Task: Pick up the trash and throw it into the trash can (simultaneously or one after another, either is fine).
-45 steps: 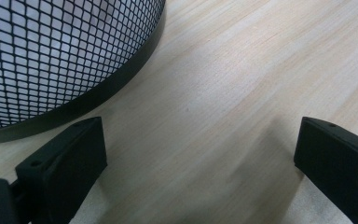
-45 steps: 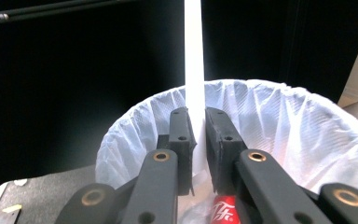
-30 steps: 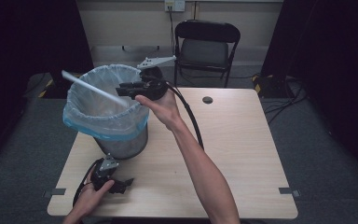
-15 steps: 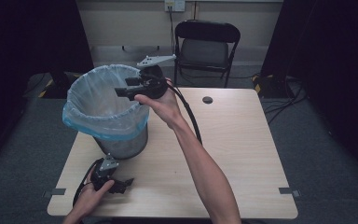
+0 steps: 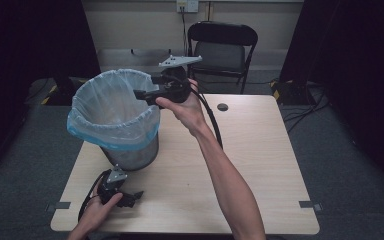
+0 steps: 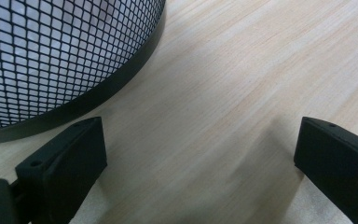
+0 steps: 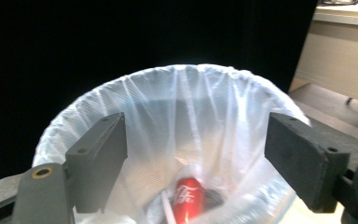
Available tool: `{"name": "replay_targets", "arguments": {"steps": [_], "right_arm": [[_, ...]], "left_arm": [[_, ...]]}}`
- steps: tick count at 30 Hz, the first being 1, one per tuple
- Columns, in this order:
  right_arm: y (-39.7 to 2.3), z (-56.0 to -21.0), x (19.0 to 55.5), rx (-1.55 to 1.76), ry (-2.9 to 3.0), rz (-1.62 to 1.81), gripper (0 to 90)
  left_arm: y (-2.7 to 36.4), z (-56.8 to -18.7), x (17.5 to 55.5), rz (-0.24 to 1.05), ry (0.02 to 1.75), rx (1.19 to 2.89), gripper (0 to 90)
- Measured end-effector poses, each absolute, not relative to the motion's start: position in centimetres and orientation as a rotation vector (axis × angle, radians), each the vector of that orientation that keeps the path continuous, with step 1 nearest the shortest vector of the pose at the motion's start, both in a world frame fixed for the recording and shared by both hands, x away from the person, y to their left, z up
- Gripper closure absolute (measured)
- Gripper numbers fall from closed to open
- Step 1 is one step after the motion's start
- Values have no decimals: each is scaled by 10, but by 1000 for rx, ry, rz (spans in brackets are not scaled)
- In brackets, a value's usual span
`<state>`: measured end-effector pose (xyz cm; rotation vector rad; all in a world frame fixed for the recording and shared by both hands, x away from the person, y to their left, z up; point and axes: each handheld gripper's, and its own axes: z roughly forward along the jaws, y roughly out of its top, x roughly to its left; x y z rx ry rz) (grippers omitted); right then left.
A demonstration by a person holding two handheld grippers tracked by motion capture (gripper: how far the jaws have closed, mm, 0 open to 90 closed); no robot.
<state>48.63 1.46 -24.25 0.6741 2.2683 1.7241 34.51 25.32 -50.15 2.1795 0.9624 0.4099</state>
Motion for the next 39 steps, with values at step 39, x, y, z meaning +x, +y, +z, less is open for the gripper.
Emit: {"name": "replay_targets", "arguments": {"steps": [39], "right_arm": [[-97,-266,465,936,2074,1576,209]], "left_arm": [[253,-502,345,417,962,2180,17]]}}
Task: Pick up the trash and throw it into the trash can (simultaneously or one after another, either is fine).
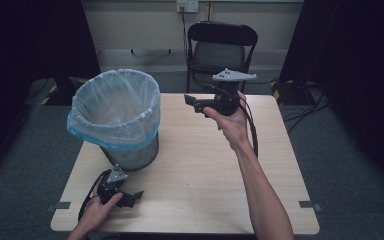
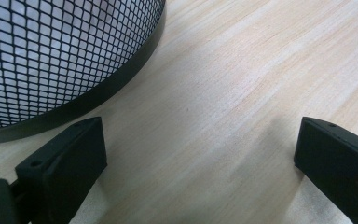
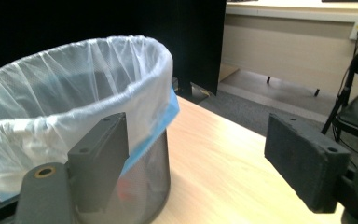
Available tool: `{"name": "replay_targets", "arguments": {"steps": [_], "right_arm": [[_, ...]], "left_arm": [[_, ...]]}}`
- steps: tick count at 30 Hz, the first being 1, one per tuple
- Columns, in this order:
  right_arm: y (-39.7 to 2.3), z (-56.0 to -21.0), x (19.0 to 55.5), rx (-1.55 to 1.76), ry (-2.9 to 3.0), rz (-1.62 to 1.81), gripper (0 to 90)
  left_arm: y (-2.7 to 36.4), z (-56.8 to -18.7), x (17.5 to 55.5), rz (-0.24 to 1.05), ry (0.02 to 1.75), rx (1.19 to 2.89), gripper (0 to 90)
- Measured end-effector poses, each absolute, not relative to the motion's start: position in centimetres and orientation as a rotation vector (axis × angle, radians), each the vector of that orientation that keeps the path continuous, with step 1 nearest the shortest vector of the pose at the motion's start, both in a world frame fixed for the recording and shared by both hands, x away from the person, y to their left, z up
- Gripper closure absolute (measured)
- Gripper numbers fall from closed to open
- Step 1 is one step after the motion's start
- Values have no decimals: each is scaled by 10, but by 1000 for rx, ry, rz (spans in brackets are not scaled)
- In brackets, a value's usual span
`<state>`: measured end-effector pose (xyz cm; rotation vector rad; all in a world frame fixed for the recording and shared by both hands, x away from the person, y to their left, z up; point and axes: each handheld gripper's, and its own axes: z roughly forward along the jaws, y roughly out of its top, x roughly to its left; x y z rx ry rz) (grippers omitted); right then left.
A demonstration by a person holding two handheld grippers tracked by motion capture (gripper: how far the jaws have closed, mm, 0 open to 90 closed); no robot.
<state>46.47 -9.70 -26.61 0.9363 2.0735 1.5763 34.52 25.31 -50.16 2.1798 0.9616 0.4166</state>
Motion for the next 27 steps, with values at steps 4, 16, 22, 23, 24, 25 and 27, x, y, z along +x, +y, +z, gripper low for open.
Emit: {"name": "replay_targets", "arguments": {"steps": [4,16,22,23,24,25,27], "right_arm": [[-105,-271,460,956,2065,1568,187],[-139,-296,446,1063,2029,1424,145],[-158,-319,438,1127,2026,1373,146],[-160,-323,437,1139,2025,1364,146],[-163,-326,436,1149,2024,1358,146],[-163,-326,436,1149,2024,1358,146],[-168,-332,432,1164,2031,1340,146]], "left_arm": [[253,-502,345,418,964,2176,17],[253,-502,345,417,965,2175,17],[253,-502,345,418,964,2176,17],[253,-502,345,418,965,2175,17],[253,-502,345,418,965,2175,17],[253,-502,345,418,964,2176,17],[253,-502,345,418,964,2176,17]]}}
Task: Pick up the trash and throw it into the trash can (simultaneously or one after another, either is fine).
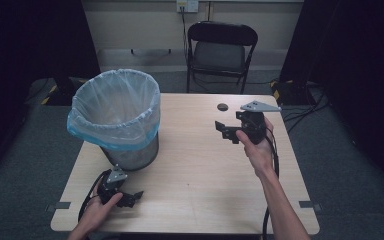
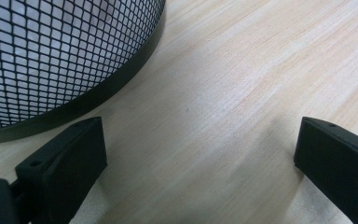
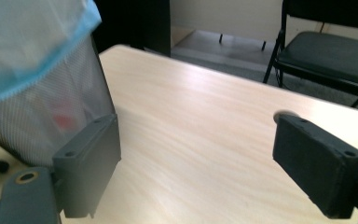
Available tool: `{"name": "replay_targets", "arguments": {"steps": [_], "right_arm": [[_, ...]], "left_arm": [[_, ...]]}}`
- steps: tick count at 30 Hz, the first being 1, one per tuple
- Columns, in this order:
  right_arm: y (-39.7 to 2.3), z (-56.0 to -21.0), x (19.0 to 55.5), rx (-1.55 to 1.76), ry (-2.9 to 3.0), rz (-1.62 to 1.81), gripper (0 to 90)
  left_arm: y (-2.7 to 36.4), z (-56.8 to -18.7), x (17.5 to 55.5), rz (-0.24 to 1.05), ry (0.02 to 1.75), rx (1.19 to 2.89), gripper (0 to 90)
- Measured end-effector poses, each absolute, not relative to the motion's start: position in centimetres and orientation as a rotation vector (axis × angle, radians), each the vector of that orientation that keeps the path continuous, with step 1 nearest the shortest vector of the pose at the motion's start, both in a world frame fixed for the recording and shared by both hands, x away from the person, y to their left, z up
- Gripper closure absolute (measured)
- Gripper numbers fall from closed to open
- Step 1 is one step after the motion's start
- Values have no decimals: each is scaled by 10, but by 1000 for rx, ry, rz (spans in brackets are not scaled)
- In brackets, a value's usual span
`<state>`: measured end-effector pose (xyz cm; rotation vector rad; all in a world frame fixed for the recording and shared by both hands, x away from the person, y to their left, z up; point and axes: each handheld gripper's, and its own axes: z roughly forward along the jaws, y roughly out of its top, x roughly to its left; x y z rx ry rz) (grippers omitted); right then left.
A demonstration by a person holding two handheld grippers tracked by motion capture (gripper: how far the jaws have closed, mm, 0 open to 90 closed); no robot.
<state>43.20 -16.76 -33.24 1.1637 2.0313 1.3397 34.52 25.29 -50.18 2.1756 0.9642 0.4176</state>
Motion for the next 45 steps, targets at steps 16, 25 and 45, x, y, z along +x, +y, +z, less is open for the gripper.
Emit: {"name": "replay_targets", "arguments": {"steps": [16,25,45], "right_arm": [[-203,-381,405,1272,2012,1179,147],[-223,-418,391,1325,2061,1104,147],[-241,-471,378,1467,2134,921,151]], "left_arm": [[253,-502,345,418,964,2175,17],[253,-502,345,418,965,2175,17],[253,-502,345,418,965,2175,16]]}}
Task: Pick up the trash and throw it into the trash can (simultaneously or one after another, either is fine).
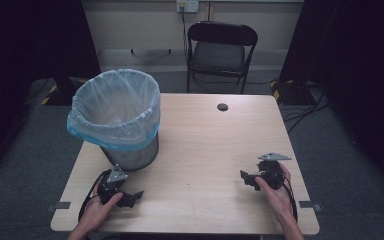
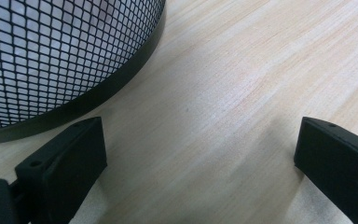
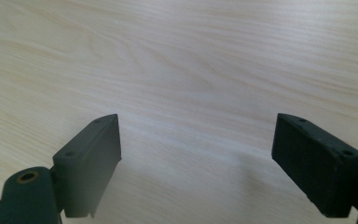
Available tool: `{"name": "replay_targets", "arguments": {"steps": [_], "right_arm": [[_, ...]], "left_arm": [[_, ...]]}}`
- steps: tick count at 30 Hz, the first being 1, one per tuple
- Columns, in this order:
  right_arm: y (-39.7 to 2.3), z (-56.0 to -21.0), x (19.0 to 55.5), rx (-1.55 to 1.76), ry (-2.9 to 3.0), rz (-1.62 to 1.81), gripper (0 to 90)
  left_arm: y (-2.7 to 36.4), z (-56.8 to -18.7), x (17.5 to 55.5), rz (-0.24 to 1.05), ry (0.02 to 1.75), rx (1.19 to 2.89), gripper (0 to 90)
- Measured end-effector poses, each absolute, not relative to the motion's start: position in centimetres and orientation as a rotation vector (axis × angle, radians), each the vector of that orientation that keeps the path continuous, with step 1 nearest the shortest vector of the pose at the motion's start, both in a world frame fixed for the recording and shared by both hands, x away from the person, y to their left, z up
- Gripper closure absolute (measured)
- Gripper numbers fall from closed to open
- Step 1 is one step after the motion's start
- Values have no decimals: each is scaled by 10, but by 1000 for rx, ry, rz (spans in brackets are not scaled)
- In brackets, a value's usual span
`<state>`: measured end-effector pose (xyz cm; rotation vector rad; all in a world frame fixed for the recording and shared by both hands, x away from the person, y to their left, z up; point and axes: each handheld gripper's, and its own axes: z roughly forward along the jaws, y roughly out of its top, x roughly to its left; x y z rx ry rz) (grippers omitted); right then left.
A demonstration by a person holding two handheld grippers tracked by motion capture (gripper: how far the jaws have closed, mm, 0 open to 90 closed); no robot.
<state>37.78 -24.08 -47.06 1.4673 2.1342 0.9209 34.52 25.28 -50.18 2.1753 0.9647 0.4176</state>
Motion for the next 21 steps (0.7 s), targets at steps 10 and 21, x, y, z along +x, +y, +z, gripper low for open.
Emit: {"name": "replay_targets", "arguments": {"steps": [10,21], "right_arm": [[-242,-491,373,1485,2146,870,149],[-243,-500,366,1399,2100,903,123]], "left_arm": [[253,-502,345,414,968,2173,17],[253,-502,345,408,962,2178,16]]}}
